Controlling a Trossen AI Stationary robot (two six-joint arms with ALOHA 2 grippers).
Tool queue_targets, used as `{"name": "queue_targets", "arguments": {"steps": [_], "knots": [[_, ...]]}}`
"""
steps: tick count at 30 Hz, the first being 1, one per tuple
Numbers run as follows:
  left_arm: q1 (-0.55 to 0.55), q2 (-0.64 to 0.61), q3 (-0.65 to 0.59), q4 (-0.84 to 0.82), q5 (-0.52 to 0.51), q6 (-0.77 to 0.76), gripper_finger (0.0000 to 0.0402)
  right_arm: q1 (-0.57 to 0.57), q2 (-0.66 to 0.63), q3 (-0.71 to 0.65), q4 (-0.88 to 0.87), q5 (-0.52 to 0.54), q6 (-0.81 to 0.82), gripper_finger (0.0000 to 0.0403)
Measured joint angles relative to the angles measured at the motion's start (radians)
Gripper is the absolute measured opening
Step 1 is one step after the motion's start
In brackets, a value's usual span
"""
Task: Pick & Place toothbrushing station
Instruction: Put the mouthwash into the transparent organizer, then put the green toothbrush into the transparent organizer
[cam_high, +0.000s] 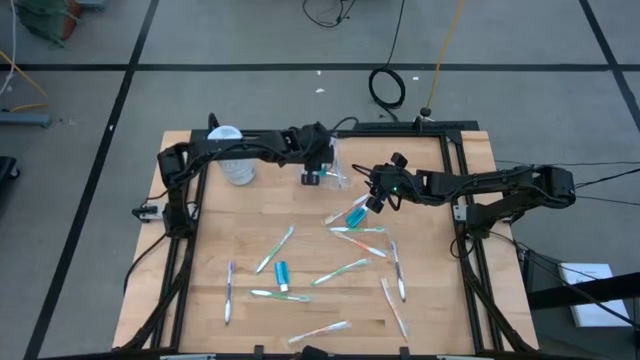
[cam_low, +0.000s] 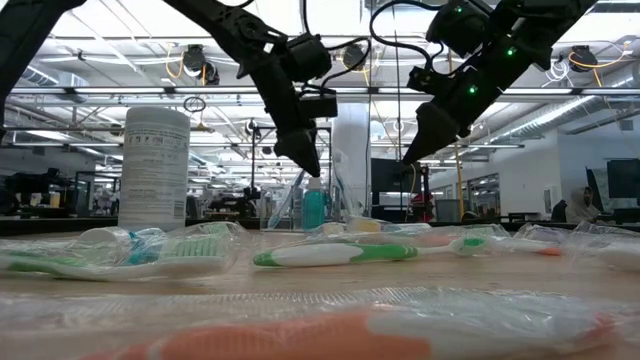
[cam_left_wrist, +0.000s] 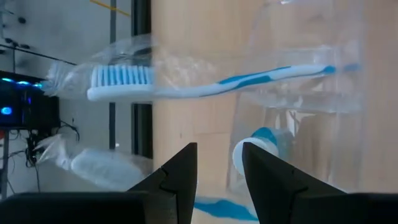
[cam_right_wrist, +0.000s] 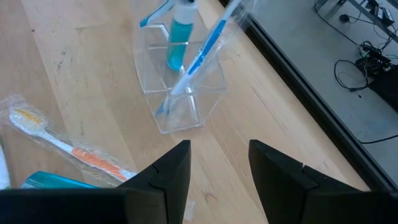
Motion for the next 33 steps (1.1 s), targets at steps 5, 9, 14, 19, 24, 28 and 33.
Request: {"name": "queue_targets", "arguments": {"steps": [5,9,14,19,24,28,33], "knots": [[-0.028,-0.077,0.0,-0.027,0.022,-0.023,0.0131,0.0,0.0,0.0,0.001,0.0,0.0,0.0155],[-0.063,-0.184,0.0,-0.119,0.041,-0.038,0.0131,0.0,0.0,0.0,0.0,0.0,0.0,0.0155],[-0.1,-0.358,0.001,-0.303,0.064,-0.158,0.0131,0.0,0.0,0.0,0.001,-0.001,0.0,0.0155],[-0.134,-0.528,0.002,-0.6,0.175,-0.347,0.0131,0.0,0.0,0.0,0.001,-0.001,0.0,0.0155],[-0.214,-0.671,-0.041,-0.797,0.241,-0.524,0.0131,0.0,0.0,0.0,0.001,-0.001,0.003,0.0155],[-0.311,-0.809,-0.181,-0.782,0.22,-0.641,0.0131,0.0,0.0,0.0,0.002,-0.001,0.008,0.0155],[-0.446,-0.979,-0.433,-0.633,0.15,-0.825,0.0131,0.0,0.0,0.0,0.006,-0.001,0.008,0.0155]]}}
